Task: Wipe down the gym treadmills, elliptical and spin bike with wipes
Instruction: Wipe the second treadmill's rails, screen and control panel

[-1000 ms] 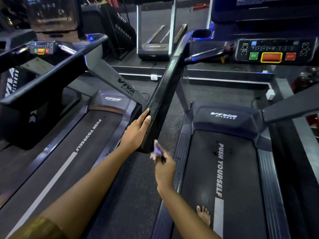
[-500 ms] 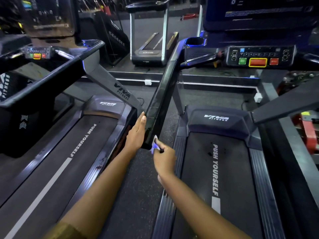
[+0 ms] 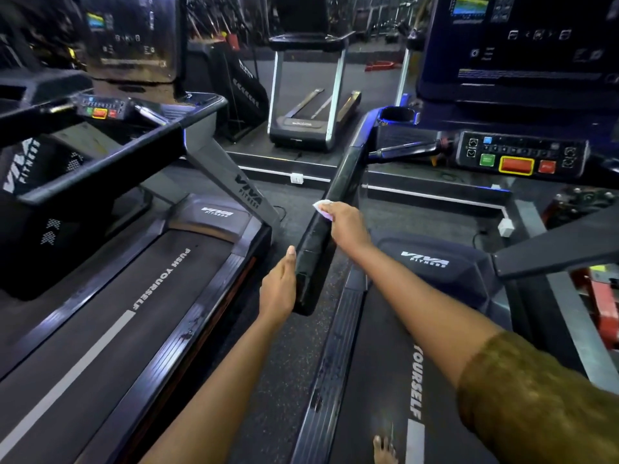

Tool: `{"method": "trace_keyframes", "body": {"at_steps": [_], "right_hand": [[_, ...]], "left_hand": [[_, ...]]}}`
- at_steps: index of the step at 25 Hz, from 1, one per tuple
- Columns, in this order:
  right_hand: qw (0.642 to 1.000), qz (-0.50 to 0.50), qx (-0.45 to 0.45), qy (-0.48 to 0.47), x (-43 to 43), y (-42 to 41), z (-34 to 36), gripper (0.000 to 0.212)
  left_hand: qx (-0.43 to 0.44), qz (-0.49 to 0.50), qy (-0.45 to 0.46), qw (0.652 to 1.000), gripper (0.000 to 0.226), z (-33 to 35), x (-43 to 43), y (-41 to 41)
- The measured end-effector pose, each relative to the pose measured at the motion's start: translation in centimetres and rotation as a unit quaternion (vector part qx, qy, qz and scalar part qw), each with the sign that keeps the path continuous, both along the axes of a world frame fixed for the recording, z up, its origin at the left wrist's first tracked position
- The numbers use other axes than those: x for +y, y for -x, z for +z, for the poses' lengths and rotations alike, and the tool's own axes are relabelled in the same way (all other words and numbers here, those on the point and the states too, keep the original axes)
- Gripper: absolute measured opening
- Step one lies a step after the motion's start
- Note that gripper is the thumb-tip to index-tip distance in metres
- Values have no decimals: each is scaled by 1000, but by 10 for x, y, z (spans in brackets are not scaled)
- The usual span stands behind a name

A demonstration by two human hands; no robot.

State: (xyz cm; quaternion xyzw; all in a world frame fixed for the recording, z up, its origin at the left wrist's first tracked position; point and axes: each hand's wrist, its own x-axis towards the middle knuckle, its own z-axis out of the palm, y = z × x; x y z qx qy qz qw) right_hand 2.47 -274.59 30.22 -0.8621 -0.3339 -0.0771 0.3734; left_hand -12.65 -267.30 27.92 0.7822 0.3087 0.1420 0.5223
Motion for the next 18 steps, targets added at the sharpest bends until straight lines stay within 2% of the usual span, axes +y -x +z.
{"method": "trace_keyframes", "body": {"at_steps": [2,3,7,9,11,13,16,18], "right_hand": [[993,15,-71,89,1,-7,-7,43],[990,14,-101,100,1,-4,-10,44],[981,62,-172,70,-15,42,-26,40],[975,87,-198,59,-30,70,-32,44],[972,128,-188,55,-43,89,-31,47],[972,163,-171,17,-46,81,-18,44],[985,93,-139,-41,-27,23,0,46],[994,43,-89,44,-8,-21,3,49]], "left_hand": [[-9,-4,0,1000,56,-1,0,1],[-14,-6,1,1000,56,-2,0,2],[-16,-2,4,1000,57,-5,1,1],[-13,0,7,1000,56,-7,3,0],[-15,-4,23,1000,58,-8,3,0],[-19,-7,26,999,71,-7,3,0],[-15,-17,10,1000,81,-4,1,1],[-18,-24,18,999,80,-3,1,3]]}}
